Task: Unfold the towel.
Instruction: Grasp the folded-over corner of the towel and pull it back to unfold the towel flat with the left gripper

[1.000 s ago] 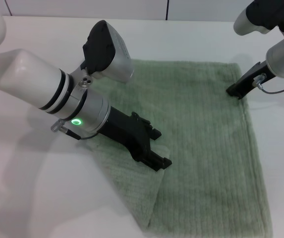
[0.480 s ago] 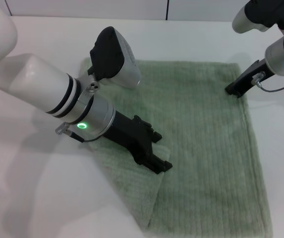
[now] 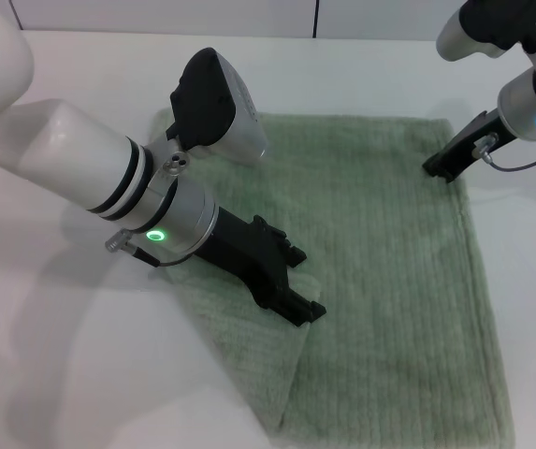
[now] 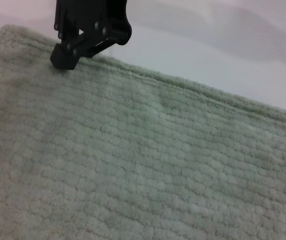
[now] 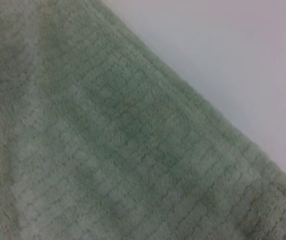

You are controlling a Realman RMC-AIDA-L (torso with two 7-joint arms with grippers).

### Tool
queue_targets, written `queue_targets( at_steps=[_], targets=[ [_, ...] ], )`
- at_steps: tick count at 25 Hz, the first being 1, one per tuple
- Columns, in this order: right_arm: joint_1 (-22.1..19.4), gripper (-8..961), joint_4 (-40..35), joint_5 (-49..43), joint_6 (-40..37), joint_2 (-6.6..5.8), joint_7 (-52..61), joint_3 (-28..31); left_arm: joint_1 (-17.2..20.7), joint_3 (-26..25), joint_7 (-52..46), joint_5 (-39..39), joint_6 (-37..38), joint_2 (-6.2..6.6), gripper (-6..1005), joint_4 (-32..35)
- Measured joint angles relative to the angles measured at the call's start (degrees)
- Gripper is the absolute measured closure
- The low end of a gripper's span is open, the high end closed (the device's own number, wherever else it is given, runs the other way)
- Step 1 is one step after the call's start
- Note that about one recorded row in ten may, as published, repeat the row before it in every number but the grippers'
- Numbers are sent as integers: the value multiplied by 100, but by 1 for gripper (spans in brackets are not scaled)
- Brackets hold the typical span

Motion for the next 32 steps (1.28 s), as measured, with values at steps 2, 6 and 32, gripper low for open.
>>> queue_targets(
  at_steps=[2,6,32],
  targets=[
    [4,954,0,0,-1,1,-1,0,-5,4,0,0,0,0,214,0],
    [4,954,0,-1,-7,3,-2,0,-11,8,0,0,1,0,215,0],
    [0,953,9,-1,-19,-6,-2,0,-114,46,-9,0,0,-8,221,-57]
  ],
)
